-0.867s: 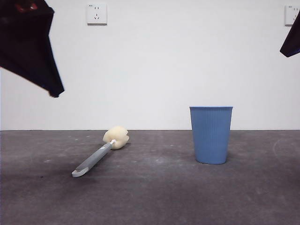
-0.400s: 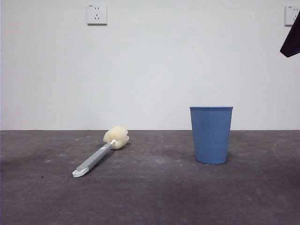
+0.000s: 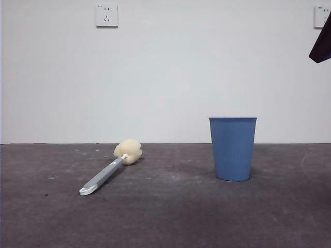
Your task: Pick up the cup brush,pick up the cup,insert the brush into the cup,clean the cup,put the cup brush back,put the cup back to the fixed position on the table
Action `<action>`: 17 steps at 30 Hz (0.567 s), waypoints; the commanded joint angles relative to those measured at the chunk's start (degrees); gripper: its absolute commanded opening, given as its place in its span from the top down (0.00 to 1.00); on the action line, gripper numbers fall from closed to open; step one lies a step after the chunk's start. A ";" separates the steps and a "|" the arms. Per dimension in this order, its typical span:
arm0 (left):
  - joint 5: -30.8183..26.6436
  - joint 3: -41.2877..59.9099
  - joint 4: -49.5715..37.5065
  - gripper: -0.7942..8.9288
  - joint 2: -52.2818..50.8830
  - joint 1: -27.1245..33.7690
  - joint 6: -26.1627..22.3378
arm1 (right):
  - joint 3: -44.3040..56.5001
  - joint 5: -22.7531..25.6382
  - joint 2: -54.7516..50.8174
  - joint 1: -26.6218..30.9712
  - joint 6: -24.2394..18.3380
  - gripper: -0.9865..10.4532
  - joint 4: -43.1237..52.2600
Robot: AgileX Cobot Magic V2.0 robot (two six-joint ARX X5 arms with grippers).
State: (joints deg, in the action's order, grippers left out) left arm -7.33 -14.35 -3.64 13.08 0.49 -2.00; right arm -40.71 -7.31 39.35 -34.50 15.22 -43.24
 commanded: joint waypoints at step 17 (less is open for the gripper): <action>0.24 13.81 5.46 0.92 -9.55 1.16 3.74 | -0.09 0.15 -0.04 -0.09 0.35 0.91 0.28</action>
State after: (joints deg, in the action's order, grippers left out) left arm -7.16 -1.26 1.19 3.95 1.45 1.17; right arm -40.71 -7.31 39.35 -34.50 15.22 -43.24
